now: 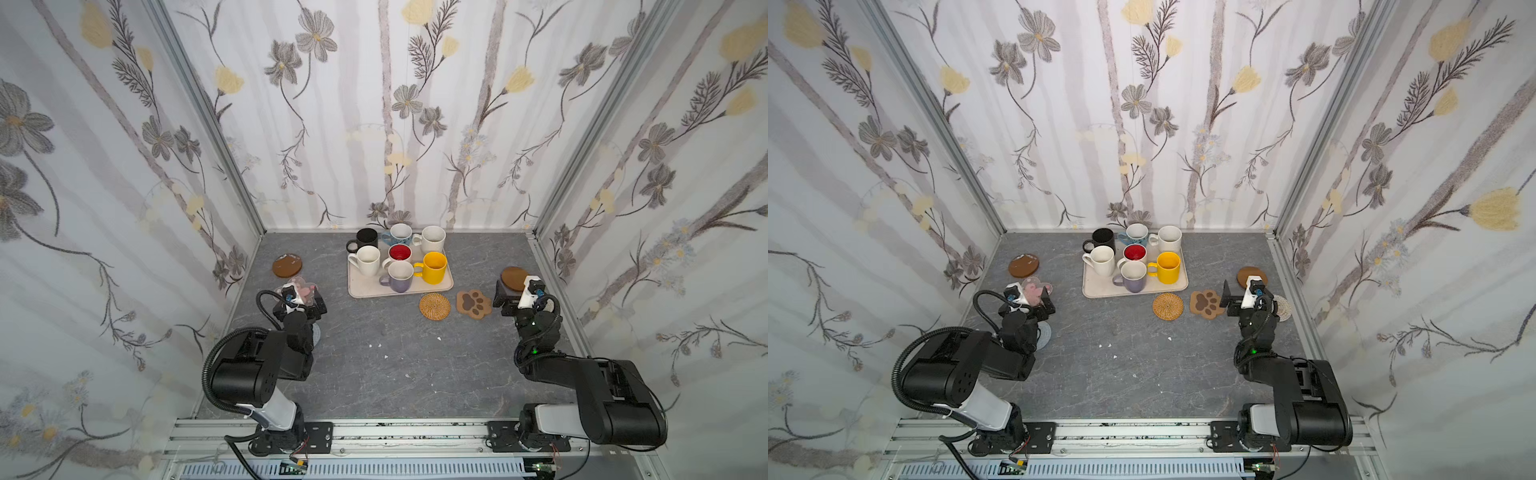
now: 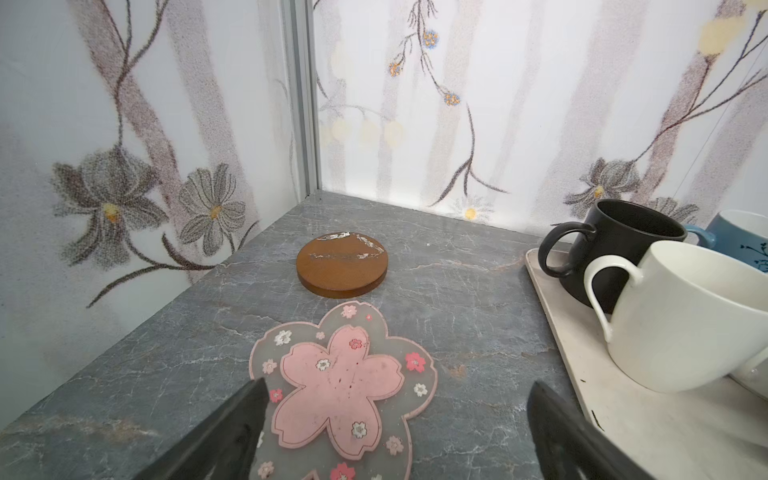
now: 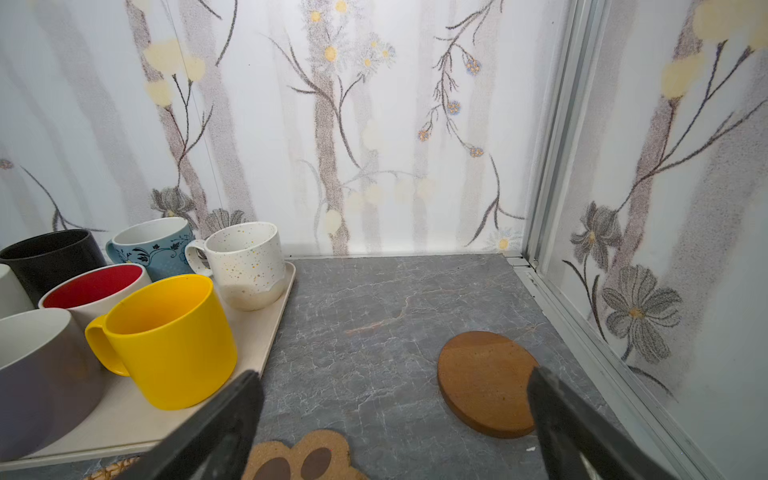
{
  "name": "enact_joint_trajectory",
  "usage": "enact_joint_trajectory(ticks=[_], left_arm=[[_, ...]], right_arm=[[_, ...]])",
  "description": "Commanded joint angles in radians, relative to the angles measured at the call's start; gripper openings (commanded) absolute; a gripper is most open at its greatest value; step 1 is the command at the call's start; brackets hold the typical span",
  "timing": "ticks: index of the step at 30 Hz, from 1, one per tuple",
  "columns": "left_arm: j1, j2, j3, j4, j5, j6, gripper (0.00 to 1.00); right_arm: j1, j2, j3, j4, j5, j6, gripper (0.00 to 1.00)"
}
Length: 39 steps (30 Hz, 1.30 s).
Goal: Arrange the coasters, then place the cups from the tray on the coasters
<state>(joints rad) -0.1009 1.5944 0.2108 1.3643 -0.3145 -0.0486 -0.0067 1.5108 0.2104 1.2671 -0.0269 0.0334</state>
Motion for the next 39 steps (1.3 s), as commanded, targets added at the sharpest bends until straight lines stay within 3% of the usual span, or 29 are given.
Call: enact_joint_trajectory(ticks=[1,31,39], left_arm=[[0.001,0.002,0.001,0.049,-0.014,0.005,1.00],[0.009,0.000,0.007,0.035,0.005,0.001,1.00],[-0.011,-0.002,-0.009,0.056,-0.006,0.019,1.00]], right_arm=[[0.001,-0.001,0.000,0.025,0.001,-0.004,1.00],[0.002,-0.001,0.001,0.024,0.000,-0.006,1.00],[0.053,-0.006,-0.021,0.058,0.145,-0.024,1.00]])
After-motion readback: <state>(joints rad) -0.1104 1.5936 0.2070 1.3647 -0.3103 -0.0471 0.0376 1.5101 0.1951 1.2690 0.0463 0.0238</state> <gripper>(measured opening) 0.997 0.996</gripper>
